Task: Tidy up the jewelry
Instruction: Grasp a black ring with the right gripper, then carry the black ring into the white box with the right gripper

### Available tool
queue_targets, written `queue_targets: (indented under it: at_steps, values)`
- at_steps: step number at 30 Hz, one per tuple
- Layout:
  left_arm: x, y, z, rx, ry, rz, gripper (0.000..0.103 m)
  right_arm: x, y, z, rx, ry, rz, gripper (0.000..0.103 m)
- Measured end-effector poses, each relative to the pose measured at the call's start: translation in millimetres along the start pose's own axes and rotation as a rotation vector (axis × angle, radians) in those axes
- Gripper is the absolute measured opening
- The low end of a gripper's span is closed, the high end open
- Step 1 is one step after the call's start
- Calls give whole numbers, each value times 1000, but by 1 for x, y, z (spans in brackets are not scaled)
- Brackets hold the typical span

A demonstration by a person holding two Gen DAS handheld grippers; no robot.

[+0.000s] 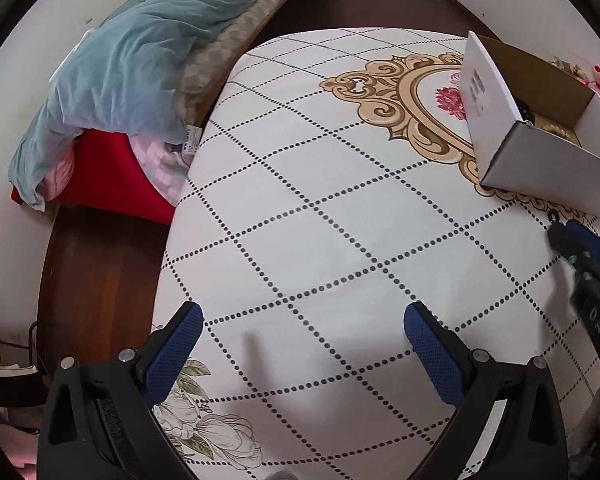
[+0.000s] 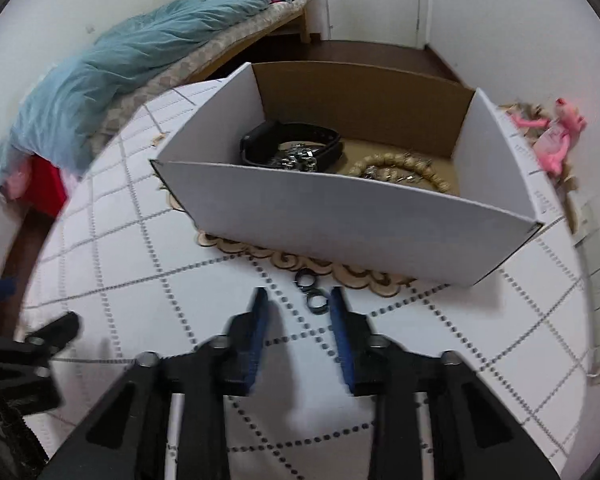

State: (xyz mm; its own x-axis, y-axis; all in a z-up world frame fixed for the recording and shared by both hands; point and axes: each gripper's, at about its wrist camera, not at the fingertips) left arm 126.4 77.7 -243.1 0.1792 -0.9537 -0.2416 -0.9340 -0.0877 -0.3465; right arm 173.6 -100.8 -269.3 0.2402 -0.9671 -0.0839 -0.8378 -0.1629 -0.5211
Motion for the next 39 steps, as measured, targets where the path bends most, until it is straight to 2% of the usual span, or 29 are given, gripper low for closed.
queue_targets:
  at_steps: [5,8,14,18,20,22,24,25,28,30,31,33,39]
  values:
    - [16,-3,-6,22,17,23,103,16,7,-11,13,-6,43,12]
    - [39,-7,-11,38,69,34,103,41,20,-33,41,8,120,12]
    - [100,-20,-17,49,212,68,102,92,49,-63,57,94,249,12]
    - [134,-26,-22,69,249,95,95,122,62,-65,48,139,306,12]
    - [147,-28,-22,82,243,112,94,133,65,-64,48,150,339,12]
    - [154,-31,-18,86,239,116,85,142,67,-65,50,158,358,12]
    - [158,-32,-15,82,242,118,70,143,64,-64,55,162,368,12]
    - [159,-34,-15,87,246,117,67,144,64,-63,57,164,371,12]
    - [159,-38,-15,114,264,117,49,145,64,-63,60,168,374,12]
    - [161,-39,-16,125,278,125,27,146,64,-63,62,168,378,12]
    - [162,-39,-16,126,287,128,24,147,63,-63,63,168,382,12]
    - [163,-40,-17,131,295,133,10,149,63,-63,65,166,389,12]
    - [163,-39,-17,147,320,128,10,152,61,-70,79,161,396,12]
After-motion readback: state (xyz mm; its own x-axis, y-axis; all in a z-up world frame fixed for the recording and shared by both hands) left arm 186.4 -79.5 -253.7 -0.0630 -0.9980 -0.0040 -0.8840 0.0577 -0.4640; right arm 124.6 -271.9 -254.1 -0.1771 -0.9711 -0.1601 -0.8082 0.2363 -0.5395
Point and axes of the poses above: each gripper's, at about its wrist camera, not at the fingertips, and z roughly the way its jaws point, x to its right, y to its underside, and after that the axes turned 2 degrees about -y, right-handed
